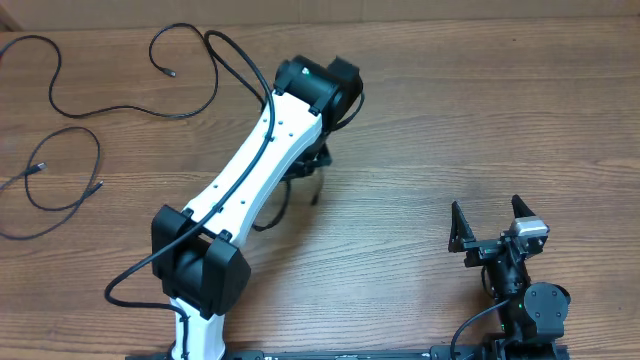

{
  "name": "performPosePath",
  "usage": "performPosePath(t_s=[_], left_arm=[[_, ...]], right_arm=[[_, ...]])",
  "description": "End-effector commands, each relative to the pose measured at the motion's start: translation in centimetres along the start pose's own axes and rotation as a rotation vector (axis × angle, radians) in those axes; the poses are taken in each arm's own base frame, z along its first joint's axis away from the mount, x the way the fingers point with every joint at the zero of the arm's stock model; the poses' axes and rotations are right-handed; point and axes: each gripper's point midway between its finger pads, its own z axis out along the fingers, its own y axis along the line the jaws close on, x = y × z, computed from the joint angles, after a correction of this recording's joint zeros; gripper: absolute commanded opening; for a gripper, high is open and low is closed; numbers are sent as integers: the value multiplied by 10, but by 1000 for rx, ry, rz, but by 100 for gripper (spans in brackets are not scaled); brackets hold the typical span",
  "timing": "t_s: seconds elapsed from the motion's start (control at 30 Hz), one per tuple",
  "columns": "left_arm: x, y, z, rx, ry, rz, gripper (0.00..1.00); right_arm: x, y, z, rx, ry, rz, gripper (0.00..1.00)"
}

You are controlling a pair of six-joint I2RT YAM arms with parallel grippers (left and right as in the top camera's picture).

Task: Untangle cables

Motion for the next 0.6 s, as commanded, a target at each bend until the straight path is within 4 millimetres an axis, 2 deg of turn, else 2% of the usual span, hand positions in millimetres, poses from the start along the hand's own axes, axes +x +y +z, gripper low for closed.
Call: performPosePath(t_s=[0.0,0.17,0.3,0.43,0.57], left_arm=[[-31,48,16,-156,-89,-123,4],[-53,102,45,-242,-9,-250,4],[-67,143,60,-246,77,-296,4],[-75,176,71,-253,130,-318,4],[-78,198,79,-241,173,-351,4]], right_arm=[[2,-2,0,11,-2,-6,100],[2,-2,0,11,-2,-6,100],[2,-2,0,11,-2,-6,100],[2,-2,0,11,-2,-6,100],[2,-2,0,11,-2,-6,100]])
